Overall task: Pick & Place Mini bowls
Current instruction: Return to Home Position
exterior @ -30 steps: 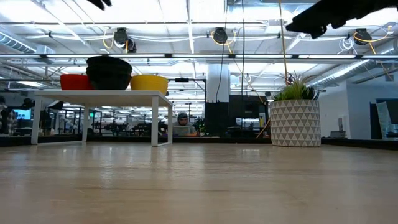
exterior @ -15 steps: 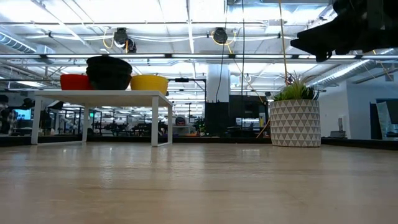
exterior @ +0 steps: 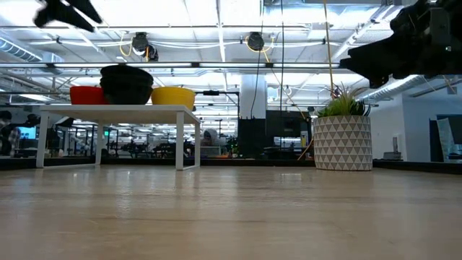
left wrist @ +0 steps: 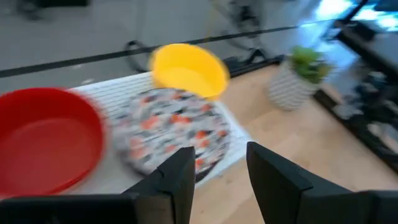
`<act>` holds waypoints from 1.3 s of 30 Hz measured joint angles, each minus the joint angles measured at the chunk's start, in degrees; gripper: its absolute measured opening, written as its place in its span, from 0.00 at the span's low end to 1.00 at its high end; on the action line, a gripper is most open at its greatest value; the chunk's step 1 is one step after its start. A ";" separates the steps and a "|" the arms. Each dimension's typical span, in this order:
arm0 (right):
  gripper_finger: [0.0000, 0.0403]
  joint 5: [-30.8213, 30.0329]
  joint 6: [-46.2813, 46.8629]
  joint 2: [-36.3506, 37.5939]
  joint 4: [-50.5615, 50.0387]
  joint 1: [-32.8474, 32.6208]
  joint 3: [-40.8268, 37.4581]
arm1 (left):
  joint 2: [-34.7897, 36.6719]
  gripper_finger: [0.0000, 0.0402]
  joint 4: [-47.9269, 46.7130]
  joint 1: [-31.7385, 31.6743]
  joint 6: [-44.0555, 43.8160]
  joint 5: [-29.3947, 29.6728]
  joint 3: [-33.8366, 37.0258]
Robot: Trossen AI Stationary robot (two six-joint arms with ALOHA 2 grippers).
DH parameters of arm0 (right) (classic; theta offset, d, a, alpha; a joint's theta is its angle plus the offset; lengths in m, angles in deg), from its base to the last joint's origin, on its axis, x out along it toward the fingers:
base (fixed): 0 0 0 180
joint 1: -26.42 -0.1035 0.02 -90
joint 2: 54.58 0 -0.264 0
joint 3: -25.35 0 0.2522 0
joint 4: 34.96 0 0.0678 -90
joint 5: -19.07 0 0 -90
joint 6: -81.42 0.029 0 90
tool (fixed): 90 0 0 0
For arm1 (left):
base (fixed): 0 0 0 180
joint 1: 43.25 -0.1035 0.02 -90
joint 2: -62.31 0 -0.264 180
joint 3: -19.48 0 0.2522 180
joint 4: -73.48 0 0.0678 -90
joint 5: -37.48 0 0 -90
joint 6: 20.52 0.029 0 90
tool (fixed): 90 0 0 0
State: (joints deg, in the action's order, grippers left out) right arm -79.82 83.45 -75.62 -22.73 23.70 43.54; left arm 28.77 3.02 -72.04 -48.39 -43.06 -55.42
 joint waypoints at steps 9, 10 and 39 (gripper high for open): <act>0.42 -0.04 -0.38 0.00 0.33 0.00 -0.65 | 0.44 0.37 38.51 6.52 8.02 -11.07 22.13; 0.42 -0.02 -0.86 -0.02 0.29 0.00 -0.65 | 0.25 0.37 42.50 7.71 9.00 -11.23 24.21; 0.42 -12.42 -1.21 -0.02 -3.53 -0.02 -0.86 | 0.18 0.37 86.32 29.36 18.98 -0.21 55.31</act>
State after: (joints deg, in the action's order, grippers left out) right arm -92.24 82.24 -75.64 -26.26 23.68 42.68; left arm 28.95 89.34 -42.68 -29.41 -43.27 -0.11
